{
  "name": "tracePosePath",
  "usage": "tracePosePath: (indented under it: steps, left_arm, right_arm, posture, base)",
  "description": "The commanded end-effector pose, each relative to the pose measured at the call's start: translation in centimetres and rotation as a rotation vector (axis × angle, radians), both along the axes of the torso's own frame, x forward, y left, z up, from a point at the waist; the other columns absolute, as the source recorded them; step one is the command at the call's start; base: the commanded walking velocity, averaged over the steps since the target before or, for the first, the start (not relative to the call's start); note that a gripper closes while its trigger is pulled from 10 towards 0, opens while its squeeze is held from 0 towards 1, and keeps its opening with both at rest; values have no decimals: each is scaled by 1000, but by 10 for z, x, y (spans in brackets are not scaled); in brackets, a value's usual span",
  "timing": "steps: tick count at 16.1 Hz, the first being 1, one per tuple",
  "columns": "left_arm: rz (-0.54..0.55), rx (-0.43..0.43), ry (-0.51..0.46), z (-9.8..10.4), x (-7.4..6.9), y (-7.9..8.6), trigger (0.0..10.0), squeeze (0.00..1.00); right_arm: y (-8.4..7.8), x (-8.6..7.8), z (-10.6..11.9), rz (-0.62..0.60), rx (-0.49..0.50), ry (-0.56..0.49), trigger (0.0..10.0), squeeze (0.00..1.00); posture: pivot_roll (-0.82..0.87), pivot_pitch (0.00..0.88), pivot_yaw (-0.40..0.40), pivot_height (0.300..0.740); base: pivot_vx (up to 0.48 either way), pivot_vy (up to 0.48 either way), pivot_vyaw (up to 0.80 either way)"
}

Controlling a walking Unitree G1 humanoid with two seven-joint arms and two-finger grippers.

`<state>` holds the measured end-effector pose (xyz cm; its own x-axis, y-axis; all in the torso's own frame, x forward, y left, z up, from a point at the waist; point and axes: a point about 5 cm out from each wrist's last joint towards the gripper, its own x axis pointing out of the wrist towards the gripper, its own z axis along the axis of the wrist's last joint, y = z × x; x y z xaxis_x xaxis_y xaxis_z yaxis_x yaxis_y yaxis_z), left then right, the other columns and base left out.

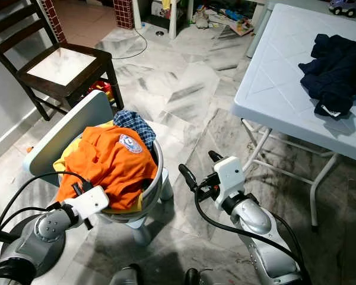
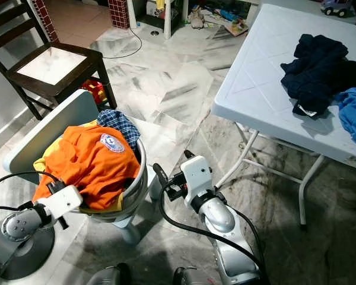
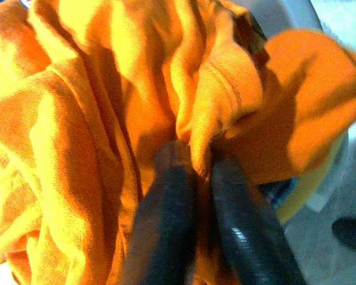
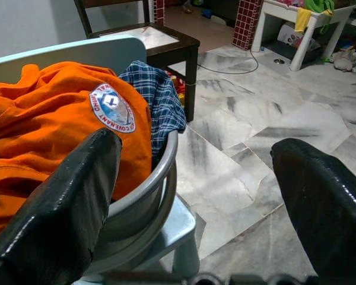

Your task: Hang hanger

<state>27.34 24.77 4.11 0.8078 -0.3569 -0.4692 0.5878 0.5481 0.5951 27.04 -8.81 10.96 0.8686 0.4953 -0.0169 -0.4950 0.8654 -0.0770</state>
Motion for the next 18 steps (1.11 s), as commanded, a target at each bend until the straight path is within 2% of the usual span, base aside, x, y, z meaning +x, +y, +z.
tracePosePath:
  steps: [1,2,4,5,7,8,9,10,11,12,13,15,16,18]
  left_arm:
    - [56,-61,4,-3,-1,0,0,0]
    - [97,-126,-7,-1,1,-2,0,0]
    - [280,-427,-29,8,10,-5,0,0]
    - [358,-548,-29,8,12,-6,0,0]
    - [419,-623,-1,2,9,-11,0,0]
    - [423,-632,5,1,8,-13,0,0]
    - [411,-634,42,-7,2,-22,0,0]
    - [387,-609,63,-11,-2,-29,7216,0]
    - [363,-602,74,-13,-5,-34,10000,0]
    - [339,-586,62,-12,-6,-37,10000,137]
    - [313,-564,53,-11,-8,-41,10000,1000]
    - [259,-443,-60,-3,-11,-41,10000,1000]
    - [233,-358,-156,5,-15,-39,10000,1000]
    - [230,-241,-269,12,-26,-29,10000,1000]
  right_arm:
    - [-3,0,-3,-12,-4,10,10000,0]
    - [-4,1,-3,-13,-5,9,10000,0]
    - [-5,1,-3,-15,-10,11,10000,0]
    - [-5,1,-4,-16,-12,13,10000,0]
    - [-3,0,-4,-14,-11,15,10000,0]
    - [-3,0,-4,-13,-11,16,10000,0]
    - [-3,-1,-4,-13,-13,18,10000,0]
    - [-4,-1,-5,-14,-13,20,10000,0]
    - [-4,-2,-5,-15,-14,22,10000,0]
    - [-4,-2,-6,-15,-15,24,10000,0]
    - [-4,-2,-6,-13,-15,24,10000,0]
    - [-5,-2,-6,-14,-18,25,10000,0]
    - [-6,-3,-6,-16,-19,26,10000,0]
    - [-5,-3,-7,-14,-17,30,10000,0]
  posture:
    - [-17,164,-26,740]
    - [-17,165,-27,740]
    - [-15,167,-28,740]
    - [-14,169,-29,740]
    - [-15,174,-29,740]
    - [-15,174,-29,740]
    - [-16,178,-27,740]
    - [-16,178,-27,740]
    - [-17,178,-29,740]
    - [-18,179,-30,740]
    - [-20,180,-30,740]
    - [-20,182,-29,740]
    - [-19,184,-27,740]
    - [-12,185,-26,740]
  base:
    - [0,0,0]
    - [0,0,0]
    - [0,0,0]
    - [0,0,0]
    - [0,0,0]
    - [0,0,0]
    - [0,0,0]
    - [0,0,0]
    - [0,0,0]
    - [0,0,0]
    - [0,0,0]
    - [0,0,0]
    - [0,0,0]
    - [0,0,0]
